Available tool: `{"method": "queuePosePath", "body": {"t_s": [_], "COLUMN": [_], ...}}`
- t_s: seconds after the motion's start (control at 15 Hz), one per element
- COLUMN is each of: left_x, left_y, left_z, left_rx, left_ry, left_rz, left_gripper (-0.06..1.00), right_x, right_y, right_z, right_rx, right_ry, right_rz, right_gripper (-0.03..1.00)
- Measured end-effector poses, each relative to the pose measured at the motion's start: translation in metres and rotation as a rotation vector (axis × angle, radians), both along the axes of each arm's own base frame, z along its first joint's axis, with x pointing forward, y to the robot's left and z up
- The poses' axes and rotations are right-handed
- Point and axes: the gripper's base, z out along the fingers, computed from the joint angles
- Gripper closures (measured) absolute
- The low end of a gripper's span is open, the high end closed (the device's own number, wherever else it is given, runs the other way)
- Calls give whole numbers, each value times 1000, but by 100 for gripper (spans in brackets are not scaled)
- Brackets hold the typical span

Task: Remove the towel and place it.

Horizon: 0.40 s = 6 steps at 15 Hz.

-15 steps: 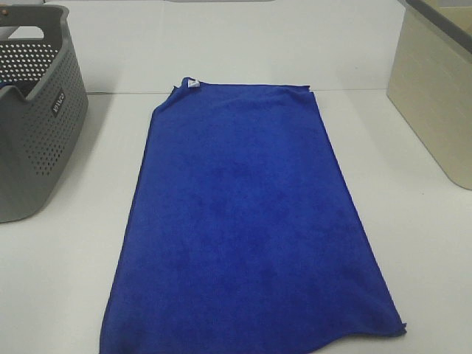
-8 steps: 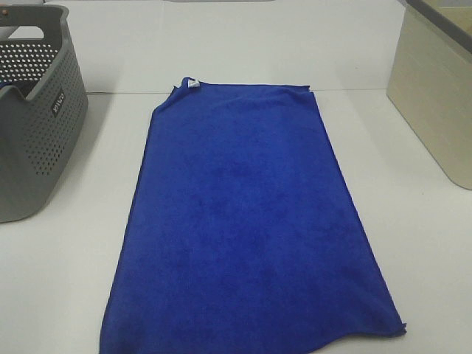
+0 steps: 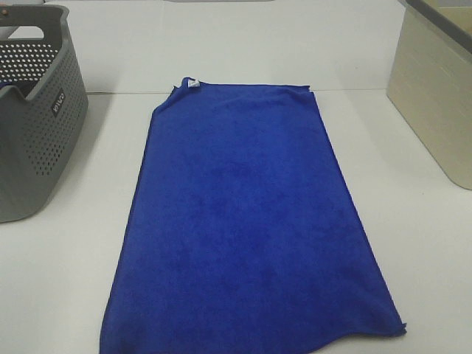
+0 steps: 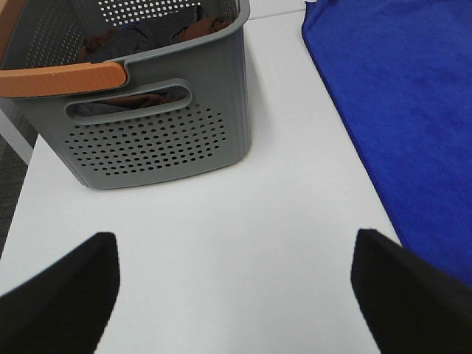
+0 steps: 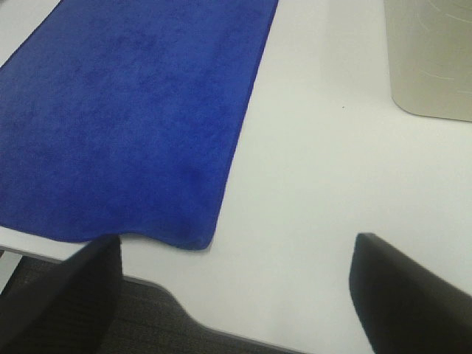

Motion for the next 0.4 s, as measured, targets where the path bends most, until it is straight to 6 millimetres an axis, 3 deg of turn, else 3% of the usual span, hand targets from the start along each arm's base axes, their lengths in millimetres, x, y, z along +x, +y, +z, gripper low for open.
{"method": "queuePosePath", "body": {"t_s": [0.4], "left_x": [0], "left_y": [0], "left_z": [0], "left_rx": [0], "left_ry": [0], "left_rz": [0], "left_gripper": [14], "right_x": [0], "right_y": [0], "right_z": [0], "right_rx": [0], "right_ry": [0], "right_rz": [0], "right_gripper": [16]}}
